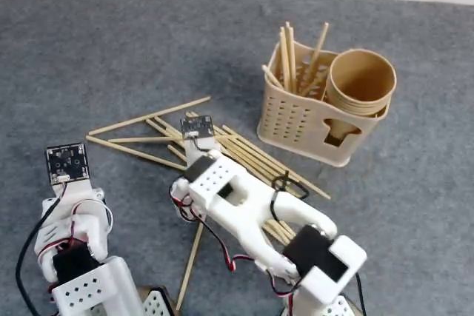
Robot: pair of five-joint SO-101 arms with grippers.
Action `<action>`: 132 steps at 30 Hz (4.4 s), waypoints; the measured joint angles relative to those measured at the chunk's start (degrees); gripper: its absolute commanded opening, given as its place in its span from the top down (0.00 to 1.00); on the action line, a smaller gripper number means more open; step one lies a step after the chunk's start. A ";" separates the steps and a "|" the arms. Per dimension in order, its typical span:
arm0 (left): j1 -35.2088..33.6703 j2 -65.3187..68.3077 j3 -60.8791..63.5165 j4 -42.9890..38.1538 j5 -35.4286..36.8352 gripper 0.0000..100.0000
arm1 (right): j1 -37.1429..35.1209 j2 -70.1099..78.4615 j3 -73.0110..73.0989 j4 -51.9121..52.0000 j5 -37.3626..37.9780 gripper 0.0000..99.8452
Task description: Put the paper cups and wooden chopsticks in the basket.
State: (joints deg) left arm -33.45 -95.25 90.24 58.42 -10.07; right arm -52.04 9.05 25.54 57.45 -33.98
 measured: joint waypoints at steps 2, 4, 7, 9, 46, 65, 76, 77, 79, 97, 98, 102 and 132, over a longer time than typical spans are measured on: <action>0.00 0.00 0.00 0.00 0.00 0.89 | 0.18 1.14 -1.14 1.14 1.14 0.99; 0.00 0.00 0.00 0.00 0.00 0.89 | 0.35 1.49 -1.85 2.90 4.57 1.00; 0.00 0.00 0.00 0.00 0.00 0.89 | 0.18 2.20 -3.96 5.98 8.09 1.00; 0.00 0.00 0.00 0.00 0.00 0.89 | 0.09 2.55 -5.80 9.67 9.76 1.00; 0.00 0.00 0.00 0.00 0.00 0.89 | 2.90 -19.43 -20.22 39.91 24.97 1.00; 0.00 0.00 0.00 0.00 0.00 0.89 | 9.58 -48.35 -1.05 19.60 13.98 1.00; 0.09 0.00 0.00 0.00 0.00 0.89 | 9.76 -72.53 26.02 -7.65 9.23 1.00; 0.09 0.00 0.00 0.00 0.00 0.89 | 9.76 -74.90 28.40 -10.11 9.23 1.00; 0.09 0.00 0.00 0.00 0.00 0.89 | 10.11 -79.65 32.44 -15.03 9.23 1.00; 0.09 0.00 0.53 0.00 0.00 0.89 | 29.63 -90.11 35.34 -41.49 22.68 1.00; 0.09 0.00 0.53 0.00 0.00 0.89 | 30.51 -88.88 34.29 -42.64 22.68 1.00; 0.09 0.00 0.53 0.00 0.00 0.89 | 33.49 -83.16 29.80 -47.91 23.12 1.00; 0.09 0.00 0.53 0.00 0.00 0.89 | 39.30 -66.37 30.95 -61.45 46.68 0.90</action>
State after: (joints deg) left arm -33.36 -95.25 90.77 58.42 -10.07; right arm -12.75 -57.32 56.48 -4.00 12.70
